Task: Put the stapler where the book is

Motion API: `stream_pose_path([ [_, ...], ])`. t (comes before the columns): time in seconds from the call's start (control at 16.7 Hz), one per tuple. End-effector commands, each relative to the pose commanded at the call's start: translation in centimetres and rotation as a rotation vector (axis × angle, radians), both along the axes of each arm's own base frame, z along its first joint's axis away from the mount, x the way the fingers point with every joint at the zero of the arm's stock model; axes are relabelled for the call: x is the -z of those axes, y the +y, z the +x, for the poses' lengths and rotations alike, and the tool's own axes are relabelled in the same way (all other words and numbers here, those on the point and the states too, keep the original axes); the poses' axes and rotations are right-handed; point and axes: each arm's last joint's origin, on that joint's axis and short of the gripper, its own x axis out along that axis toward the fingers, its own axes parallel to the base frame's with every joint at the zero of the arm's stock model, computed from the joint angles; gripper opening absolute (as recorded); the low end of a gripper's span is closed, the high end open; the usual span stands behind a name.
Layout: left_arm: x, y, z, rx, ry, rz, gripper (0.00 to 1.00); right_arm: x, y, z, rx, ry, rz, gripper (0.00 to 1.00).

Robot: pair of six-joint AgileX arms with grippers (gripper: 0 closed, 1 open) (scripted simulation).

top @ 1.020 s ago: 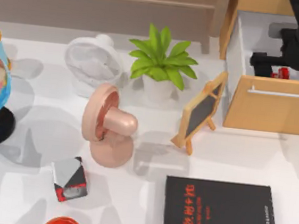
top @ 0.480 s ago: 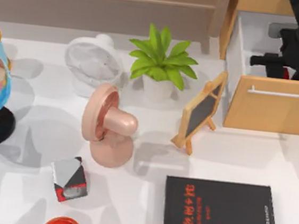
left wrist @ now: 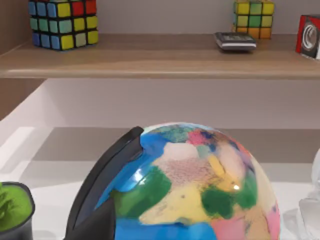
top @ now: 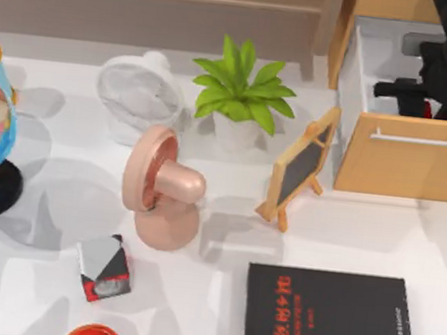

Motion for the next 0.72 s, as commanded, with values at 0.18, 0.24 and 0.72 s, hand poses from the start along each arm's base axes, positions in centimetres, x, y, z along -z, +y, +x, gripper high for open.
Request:
stream_pose_path([
  [0.18,0.0,0.0,0.0,0.000,0.000,0.000,1.00,-0.7,0.0,-0.1,0.000,-0.012,0.002,0.00],
  [0.24,0.0,0.0,0.0,0.000,0.000,0.000,1.00,-1.3,0.1,-0.2,-0.002,-0.020,0.001,0.00],
  [0.72,0.0,0.0,0.0,0.000,0.000,0.000,1.00,-9.7,0.8,-3.4,0.016,-0.187,0.007,0.00],
])
